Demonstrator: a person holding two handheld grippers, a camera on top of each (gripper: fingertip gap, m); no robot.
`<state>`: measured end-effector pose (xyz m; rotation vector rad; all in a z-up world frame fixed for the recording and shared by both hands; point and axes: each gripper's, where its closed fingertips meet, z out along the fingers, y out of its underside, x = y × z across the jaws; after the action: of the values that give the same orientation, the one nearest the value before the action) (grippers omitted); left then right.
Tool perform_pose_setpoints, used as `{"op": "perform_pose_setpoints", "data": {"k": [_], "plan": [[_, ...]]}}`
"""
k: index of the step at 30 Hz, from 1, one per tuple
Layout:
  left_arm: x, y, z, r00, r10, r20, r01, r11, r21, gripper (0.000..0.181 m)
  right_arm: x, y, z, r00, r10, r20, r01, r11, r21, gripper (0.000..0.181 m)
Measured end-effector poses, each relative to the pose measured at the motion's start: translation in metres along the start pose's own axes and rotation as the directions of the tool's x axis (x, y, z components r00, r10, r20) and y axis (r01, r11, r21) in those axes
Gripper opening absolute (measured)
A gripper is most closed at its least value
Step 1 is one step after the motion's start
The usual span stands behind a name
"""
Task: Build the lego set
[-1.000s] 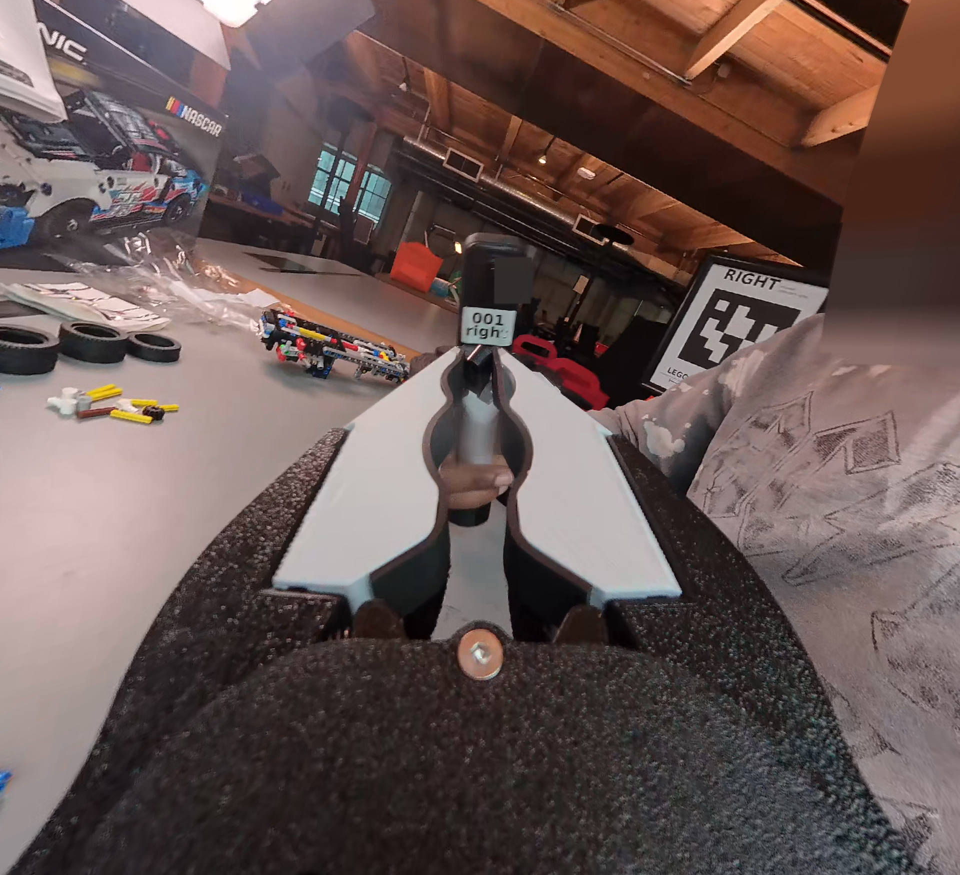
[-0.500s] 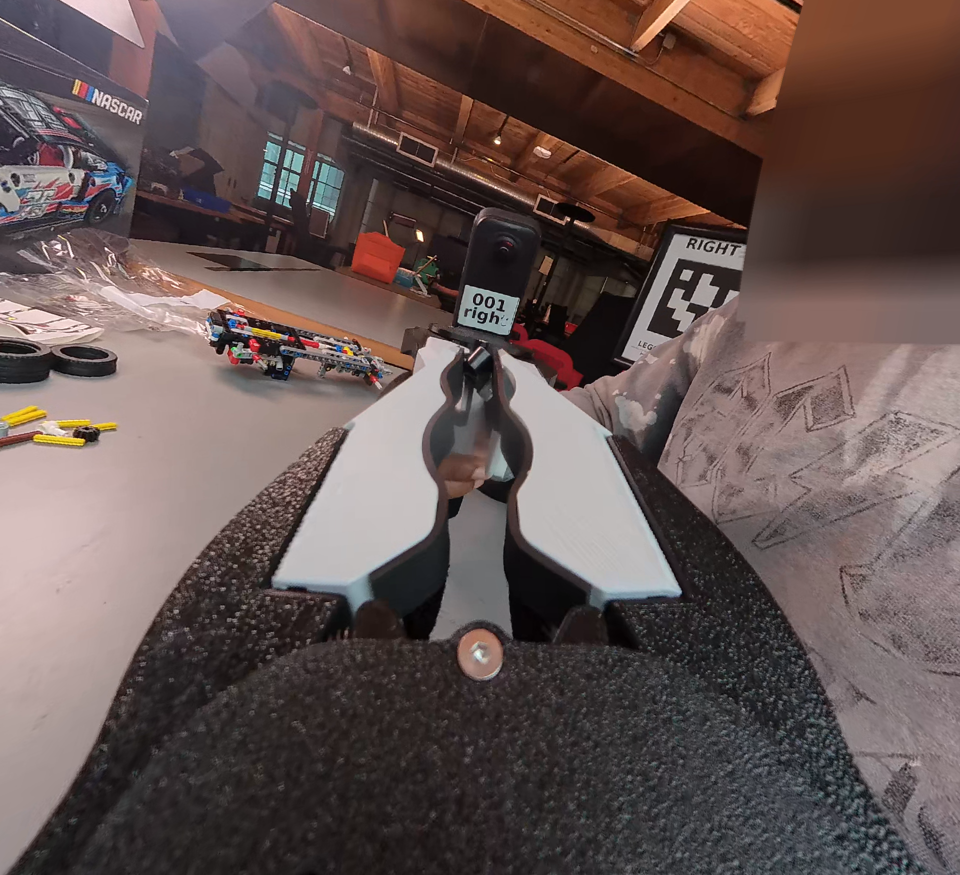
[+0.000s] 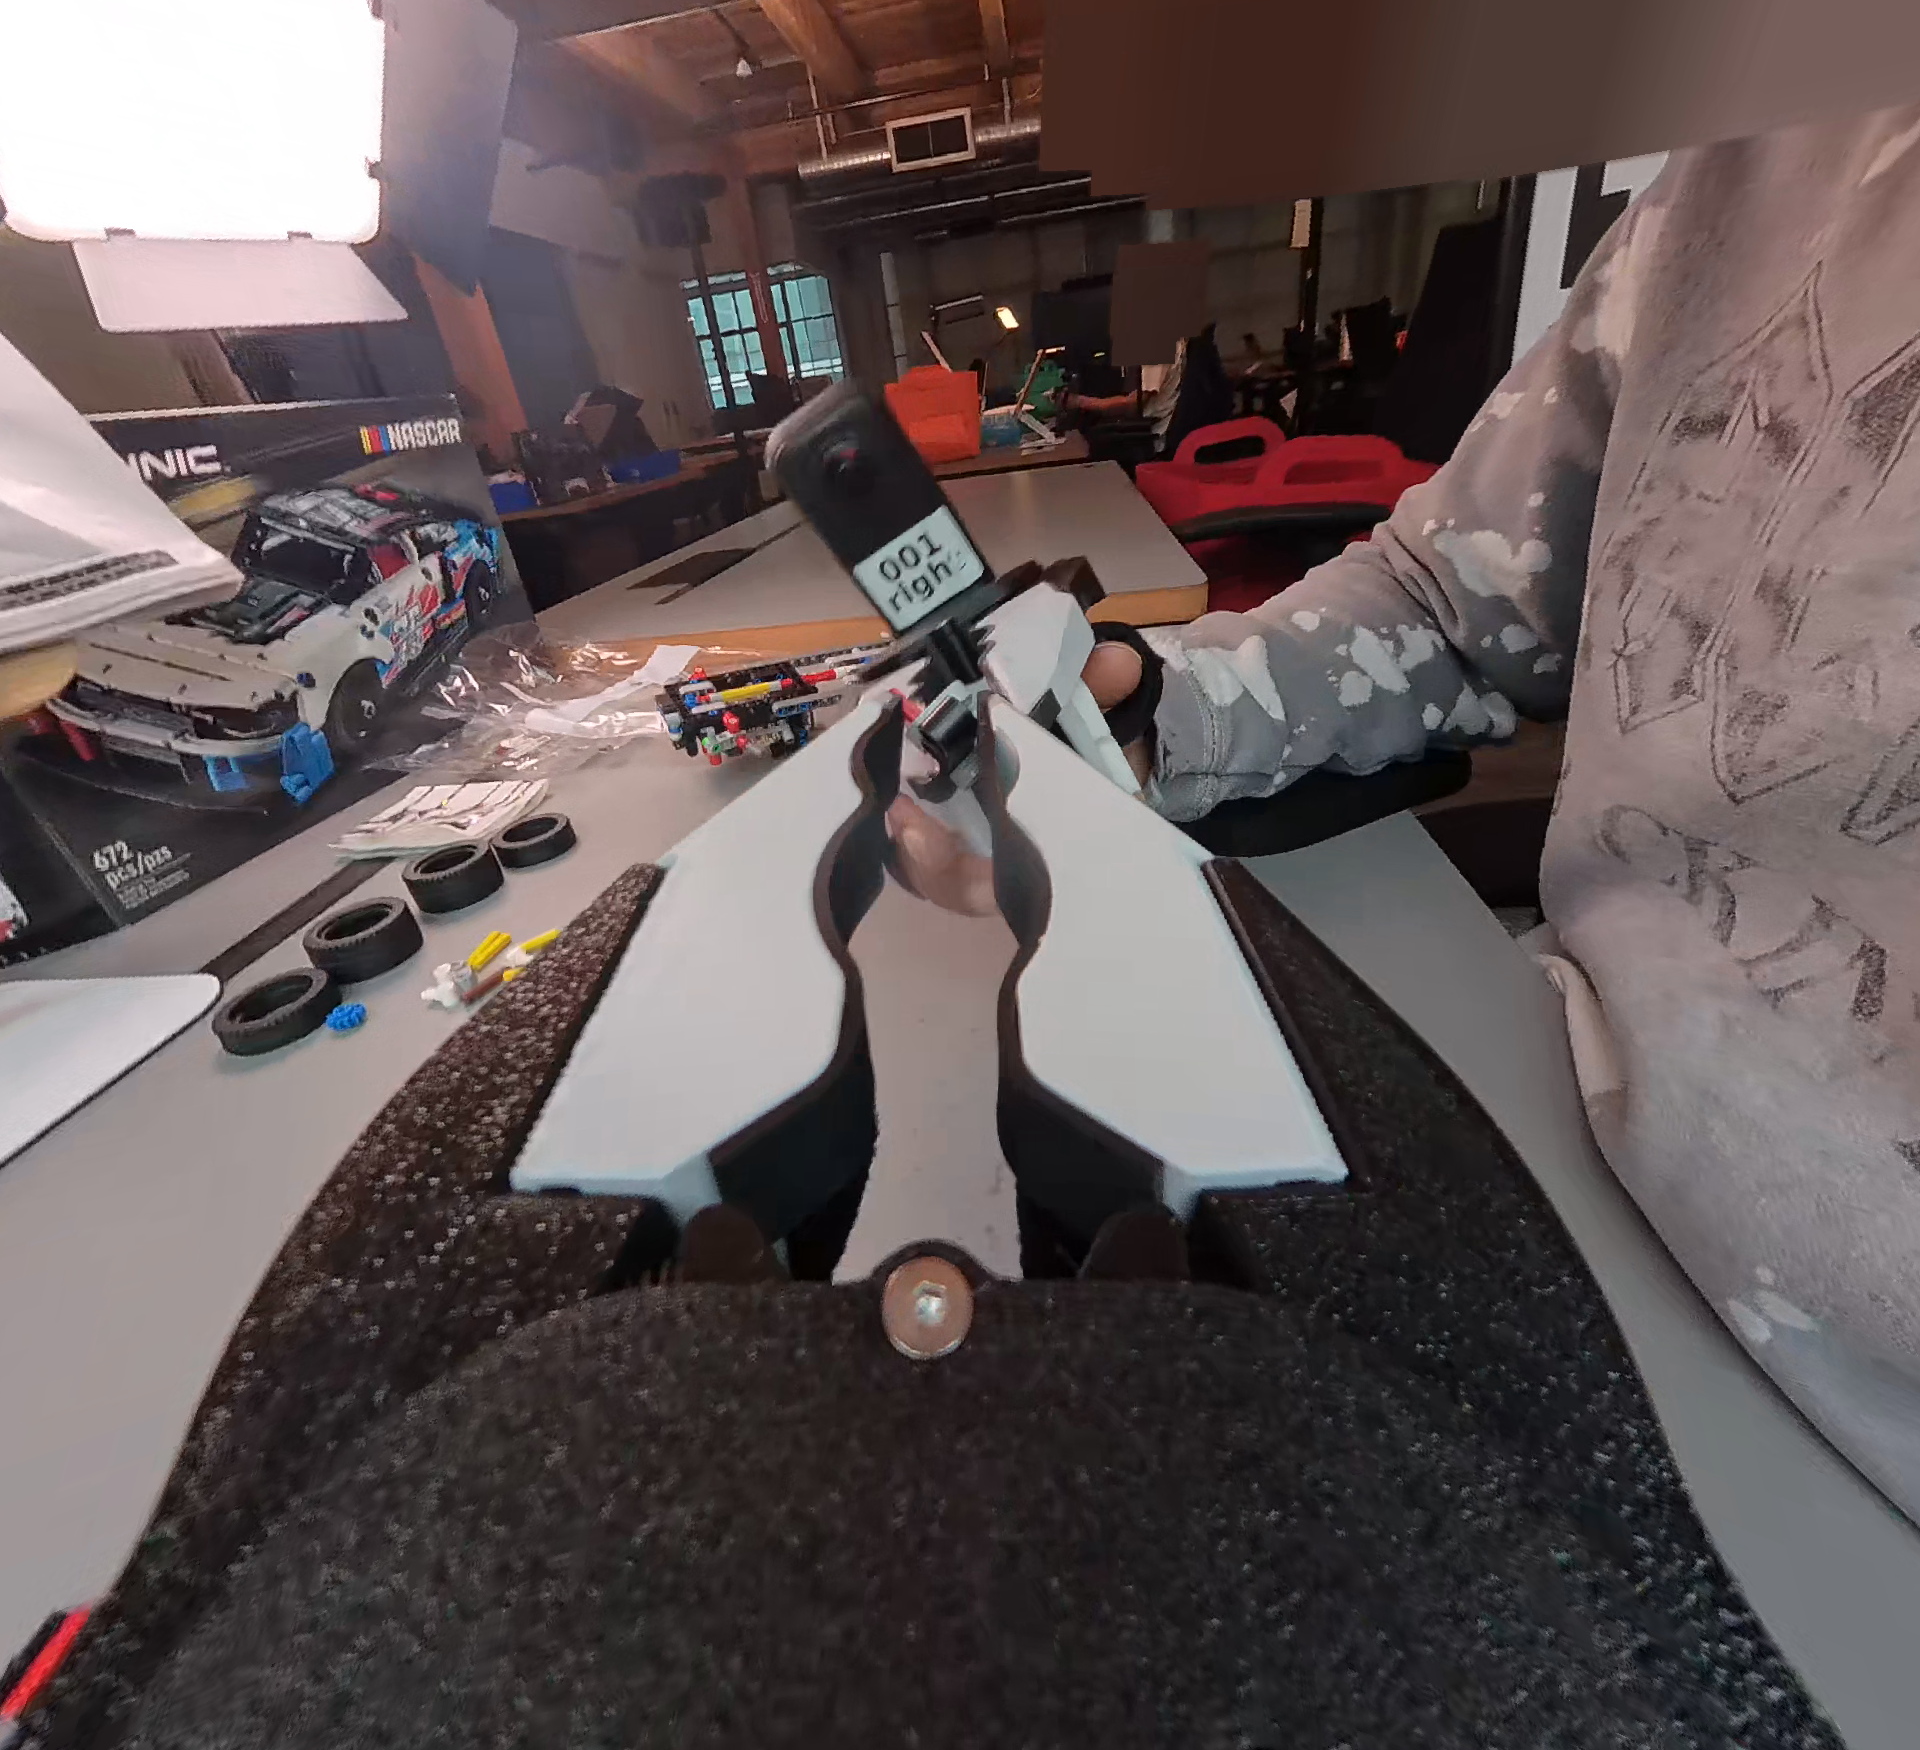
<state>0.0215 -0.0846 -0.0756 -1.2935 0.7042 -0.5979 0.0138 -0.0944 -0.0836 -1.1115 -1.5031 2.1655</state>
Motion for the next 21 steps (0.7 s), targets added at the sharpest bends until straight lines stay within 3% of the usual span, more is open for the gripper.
{"op": "perform_pose_setpoints", "data": {"k": [2, 5, 7, 11, 13, 17, 21], "plan": [[-0.007, 0.003, -0.003, 0.996, -0.089, 0.003, 0.089, 0.996, -0.009, 0.028, 0.012, 0.002, -0.006, 0.969, -0.211, -0.127, 0.195, 0.973, -0.127, 0.013], [-0.022, 0.019, -0.003, 0.968, -0.245, 0.045, 0.248, 0.964, -0.093, 0.029, 0.041, 0.004, -0.024, 0.756, -0.587, -0.289, 0.455, 0.789, -0.414, 0.013], [-0.024, 0.034, -0.002, 0.963, -0.258, 0.071, 0.267, 0.947, -0.177, 0.024, 0.046, 0.006, -0.029, 0.636, -0.72, -0.279, 0.529, 0.669, -0.522, 0.013], [-0.022, 0.047, 0.003, 0.976, -0.193, 0.1, 0.212, 0.947, -0.241, 0.008, 0.04, 0.012, -0.028, 0.547, -0.811, -0.208, 0.598, 0.553, -0.58, 0.014], [-0.018, 0.042, 0.005, 0.982, -0.172, 0.078, 0.185, 0.958, -0.221, 0.008, 0.032, 0.008, -0.027, 0.57, -0.797, -0.2, 0.614, 0.576, -0.54, 0.013], [-0.01, 0.017, 0.01, 0.974, -0.227, 0.011, 0.228, 0.973, -0.048, 0.007, 0.009, -0.011, -0.022, 0.761, -0.608, -0.225, 0.553, 0.79, -0.264, 0.014], [-0.009, 0.006, 0.011, 0.971, -0.24, -0.005, 0.24, 0.969, 0.051, 0.007, 0.002, -0.021, -0.016, 0.876, -0.437, -0.207, 0.434, 0.899, -0.059, 0.016]]}}
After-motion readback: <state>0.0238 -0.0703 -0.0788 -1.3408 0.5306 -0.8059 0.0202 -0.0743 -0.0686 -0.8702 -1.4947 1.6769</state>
